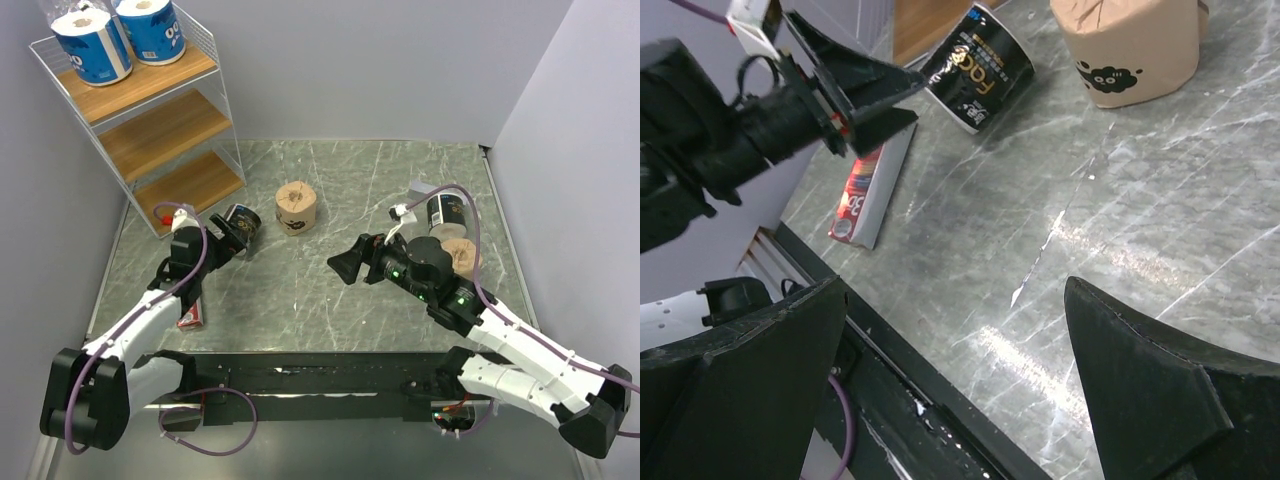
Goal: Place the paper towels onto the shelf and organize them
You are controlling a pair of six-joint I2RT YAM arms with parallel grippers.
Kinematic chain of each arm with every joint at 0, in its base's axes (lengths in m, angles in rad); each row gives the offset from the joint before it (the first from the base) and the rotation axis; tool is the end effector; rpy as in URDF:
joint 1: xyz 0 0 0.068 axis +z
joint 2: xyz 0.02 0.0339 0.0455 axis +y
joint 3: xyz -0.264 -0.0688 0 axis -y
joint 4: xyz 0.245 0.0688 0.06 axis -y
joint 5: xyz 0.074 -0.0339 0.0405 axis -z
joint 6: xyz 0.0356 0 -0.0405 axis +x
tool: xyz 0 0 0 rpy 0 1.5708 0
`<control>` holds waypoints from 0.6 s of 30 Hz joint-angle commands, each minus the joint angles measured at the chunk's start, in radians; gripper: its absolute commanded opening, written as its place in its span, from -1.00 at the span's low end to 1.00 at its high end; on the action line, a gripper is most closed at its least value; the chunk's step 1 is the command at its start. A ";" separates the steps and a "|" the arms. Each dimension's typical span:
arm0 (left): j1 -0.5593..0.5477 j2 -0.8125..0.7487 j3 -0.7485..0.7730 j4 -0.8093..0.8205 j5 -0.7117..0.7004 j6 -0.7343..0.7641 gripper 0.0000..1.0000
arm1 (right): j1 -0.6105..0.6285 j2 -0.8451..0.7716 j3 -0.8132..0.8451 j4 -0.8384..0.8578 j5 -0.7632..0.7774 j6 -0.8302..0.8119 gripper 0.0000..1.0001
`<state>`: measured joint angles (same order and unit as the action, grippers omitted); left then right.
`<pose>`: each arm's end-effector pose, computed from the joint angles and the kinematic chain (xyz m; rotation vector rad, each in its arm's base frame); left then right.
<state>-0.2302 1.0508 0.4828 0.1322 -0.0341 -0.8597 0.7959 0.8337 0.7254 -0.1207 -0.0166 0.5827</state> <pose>0.2213 -0.0506 0.2151 -0.6618 1.9602 -0.6534 0.1390 0.1428 0.3173 -0.2163 1.9024 0.9788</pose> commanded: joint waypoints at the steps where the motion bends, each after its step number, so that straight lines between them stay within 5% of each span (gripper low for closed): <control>1: 0.011 0.000 -0.016 0.173 -0.013 -0.074 0.96 | 0.000 -0.034 0.003 0.015 0.015 -0.014 0.93; 18: 0.051 0.133 -0.079 0.375 0.008 -0.111 0.89 | 0.000 -0.030 0.022 0.001 0.015 -0.027 0.94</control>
<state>-0.1833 1.1561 0.4091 0.3805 -0.0238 -0.9634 0.7959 0.8112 0.7254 -0.1364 -0.0162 0.5720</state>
